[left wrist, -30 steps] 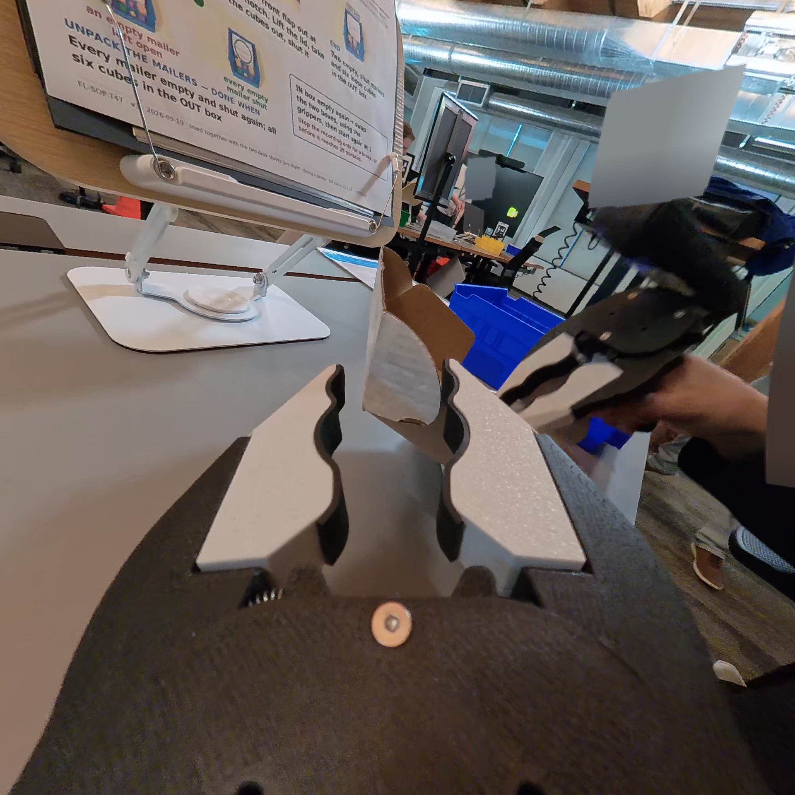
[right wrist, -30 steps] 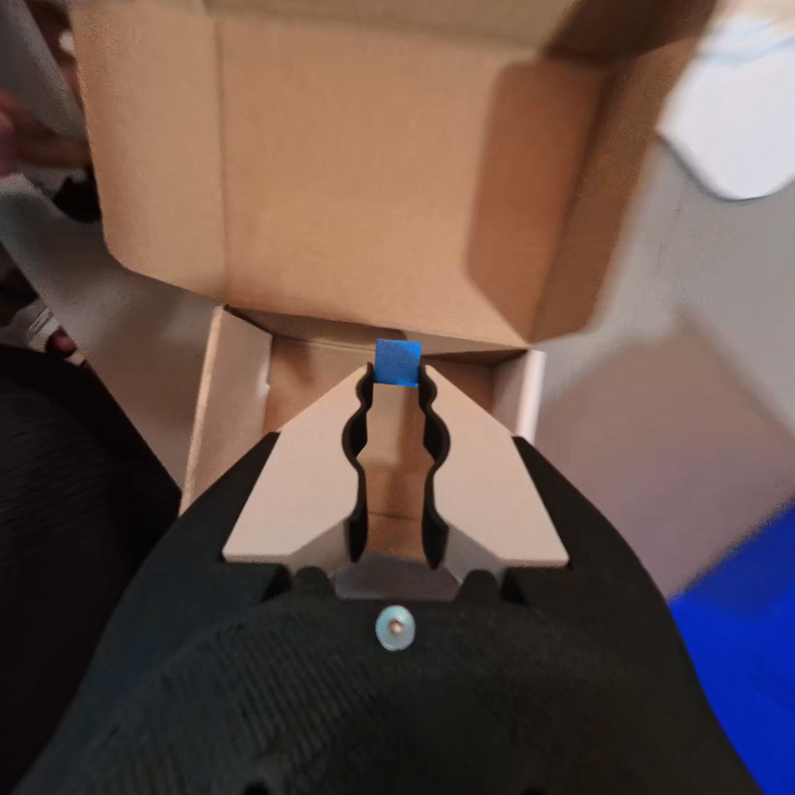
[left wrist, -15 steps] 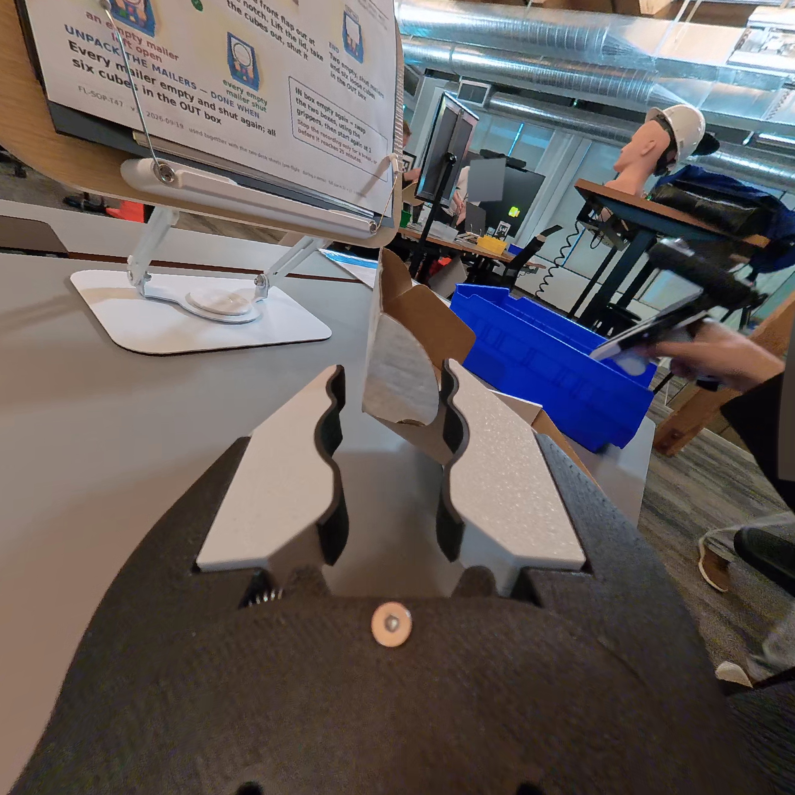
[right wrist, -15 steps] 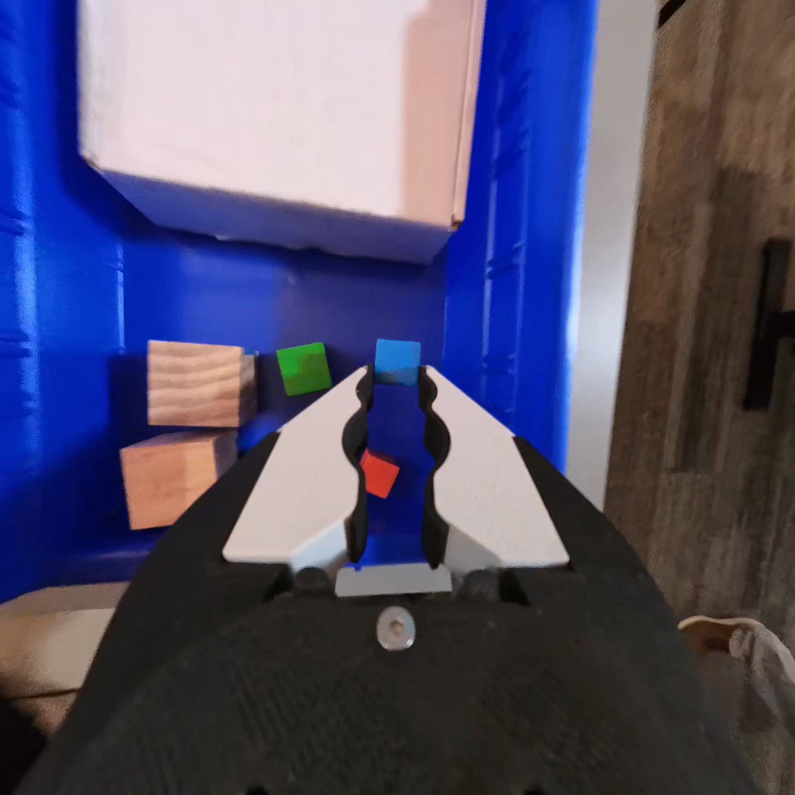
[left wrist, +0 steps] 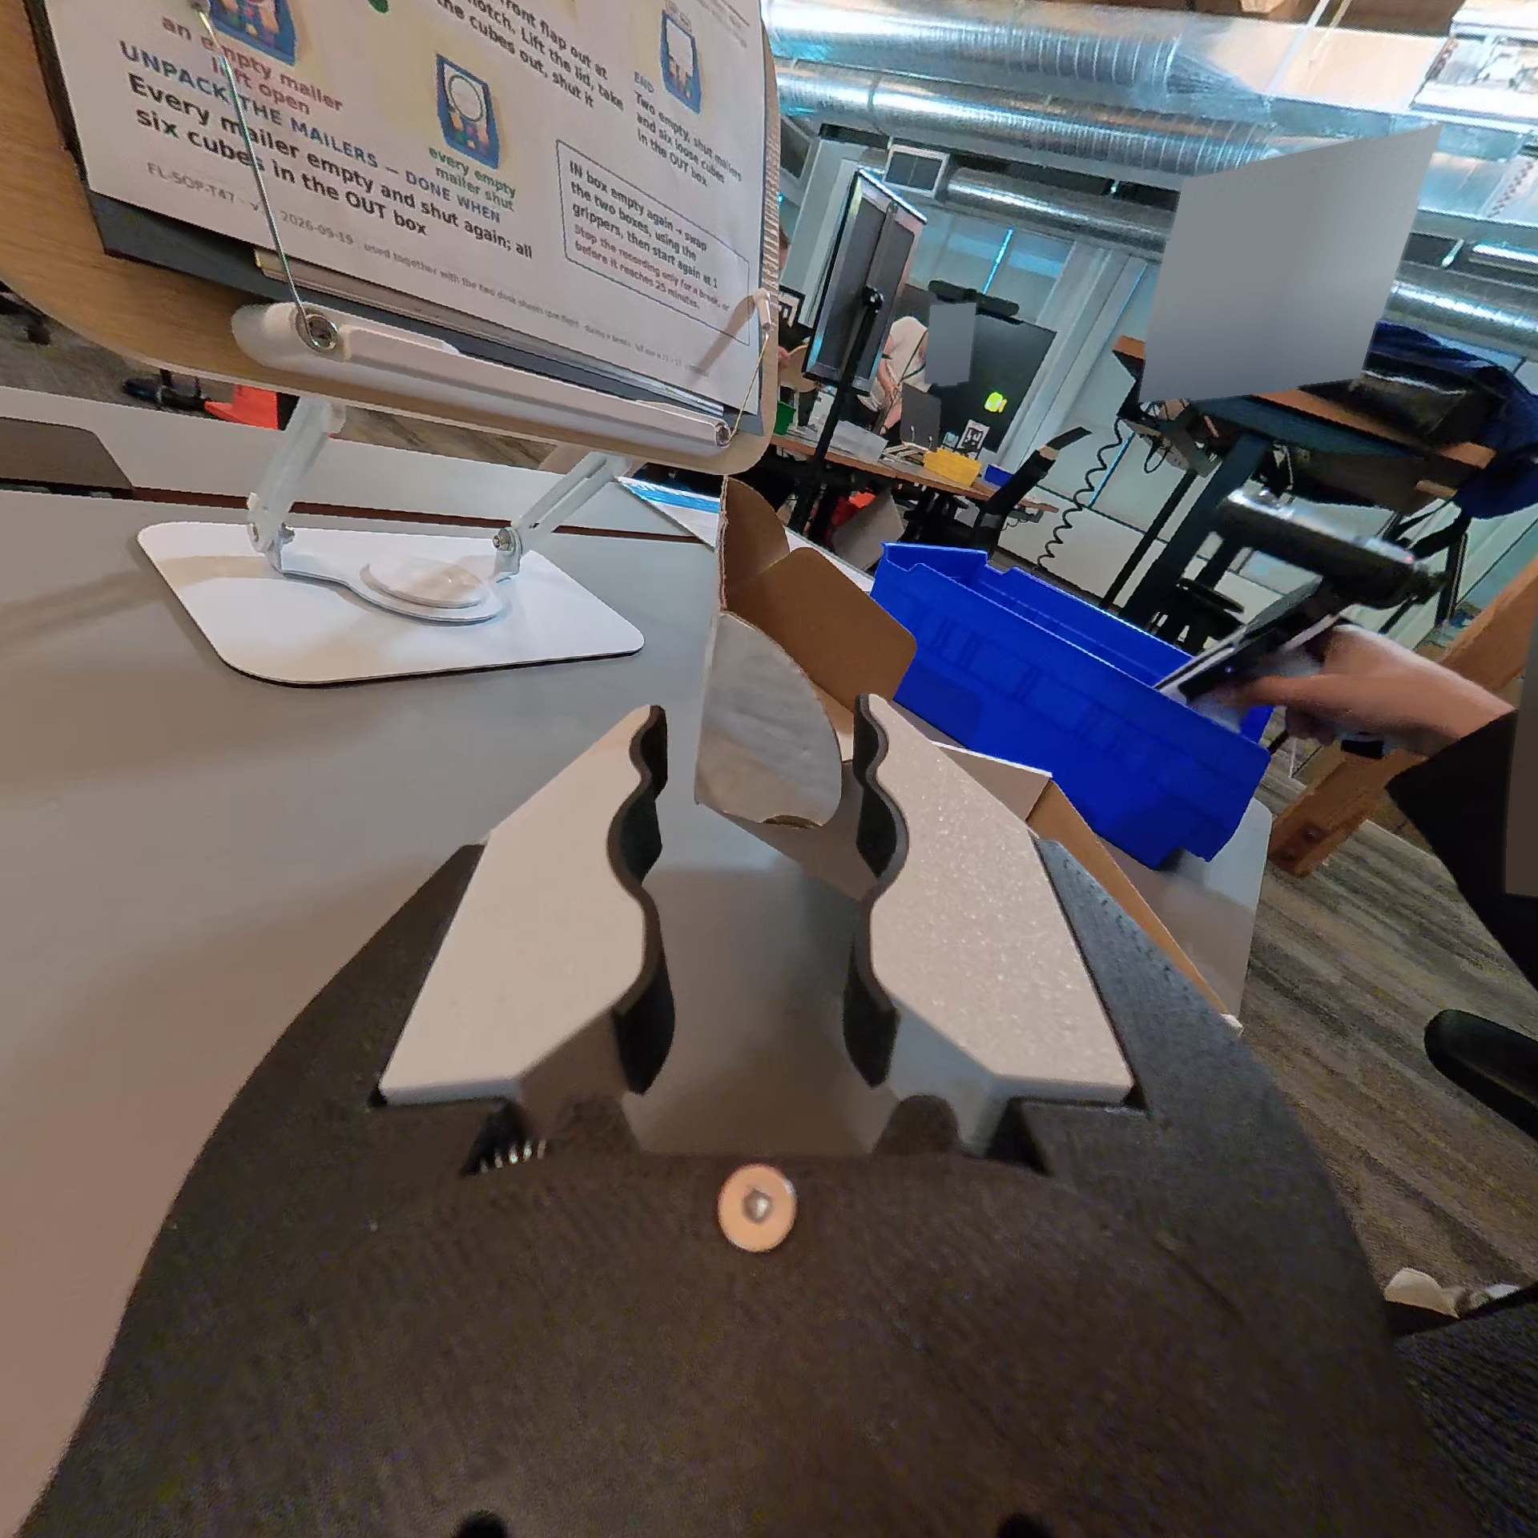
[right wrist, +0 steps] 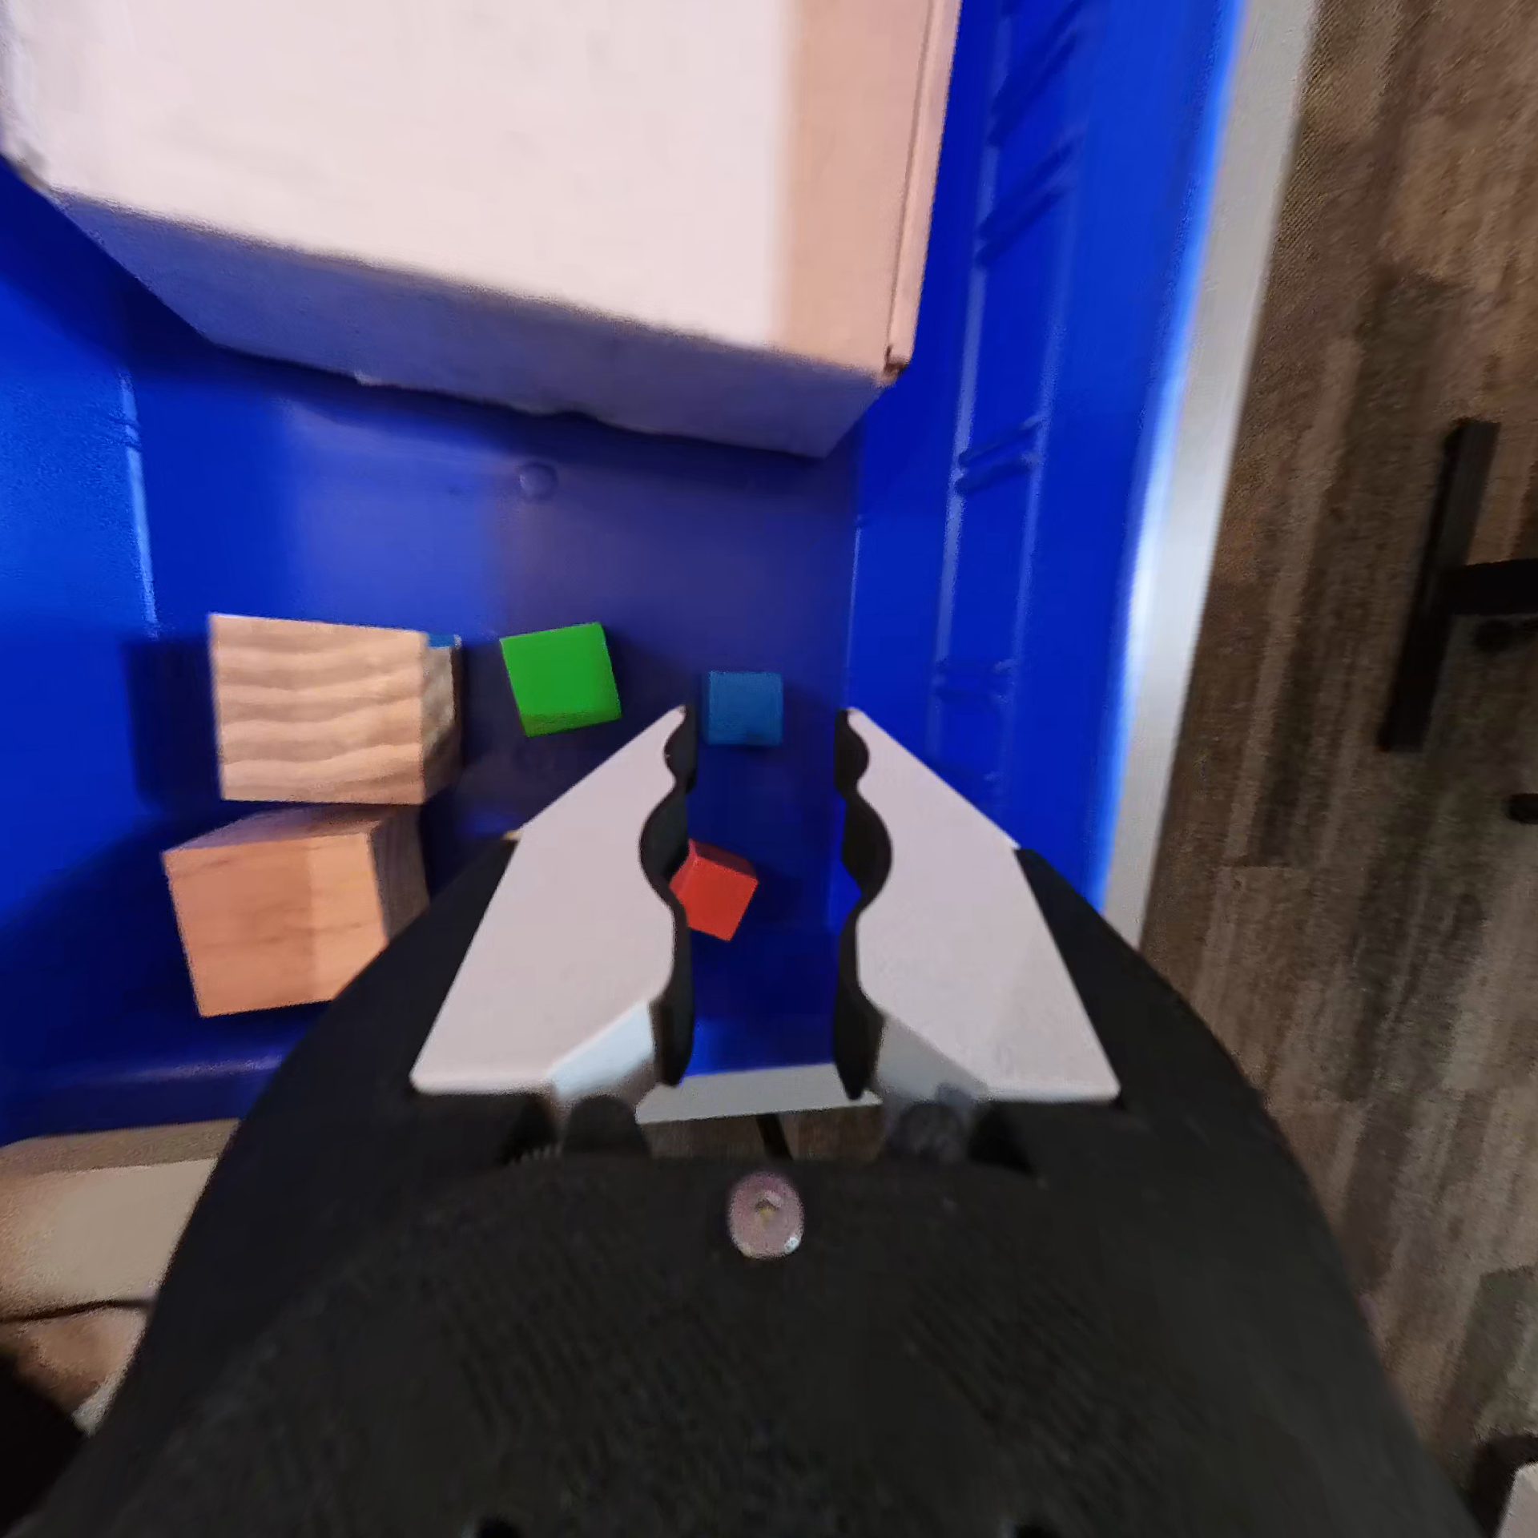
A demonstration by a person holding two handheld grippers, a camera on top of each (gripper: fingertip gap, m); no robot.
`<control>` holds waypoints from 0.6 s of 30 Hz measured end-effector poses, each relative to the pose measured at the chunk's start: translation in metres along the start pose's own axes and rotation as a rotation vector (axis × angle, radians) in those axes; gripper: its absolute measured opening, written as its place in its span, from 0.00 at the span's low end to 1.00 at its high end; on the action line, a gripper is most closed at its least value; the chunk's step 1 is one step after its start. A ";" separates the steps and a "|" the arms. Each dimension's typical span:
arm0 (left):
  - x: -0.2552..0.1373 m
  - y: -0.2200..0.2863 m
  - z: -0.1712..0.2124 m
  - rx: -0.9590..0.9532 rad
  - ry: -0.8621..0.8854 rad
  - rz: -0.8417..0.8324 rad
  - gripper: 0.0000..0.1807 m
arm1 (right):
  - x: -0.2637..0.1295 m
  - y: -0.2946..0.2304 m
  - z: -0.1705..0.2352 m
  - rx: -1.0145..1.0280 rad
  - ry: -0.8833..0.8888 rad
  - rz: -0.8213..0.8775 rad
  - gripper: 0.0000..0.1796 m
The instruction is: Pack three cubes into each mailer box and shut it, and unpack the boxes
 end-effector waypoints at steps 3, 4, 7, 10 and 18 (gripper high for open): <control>0.000 0.000 0.000 0.000 0.000 -0.001 0.24 | -0.039 -0.005 -0.021 -0.018 0.148 0.037 0.17; 0.000 -0.001 0.000 0.000 0.000 -0.002 0.24 | -0.053 -0.013 -0.030 -0.029 0.215 0.023 0.17; 0.000 -0.001 0.000 0.000 0.000 -0.005 0.24 | -0.091 -0.062 -0.052 -0.096 0.396 -0.171 0.17; -0.002 -0.002 -0.002 0.002 0.011 -0.011 0.24 | -0.116 -0.129 -0.060 -0.203 0.464 -0.417 0.18; -0.008 -0.007 -0.009 -0.035 0.042 -0.009 0.25 | -0.094 -0.247 -0.053 -0.390 0.534 -0.548 0.27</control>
Point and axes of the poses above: each gripper's, where its closed fingertips meet, x out along the fingers, z out of its underside, y = z × x across the jaws, the point moved 6 cm from there along -x, back along the fingers, and after that the axes turned 3 degrees about z, right-handed, at the moved point
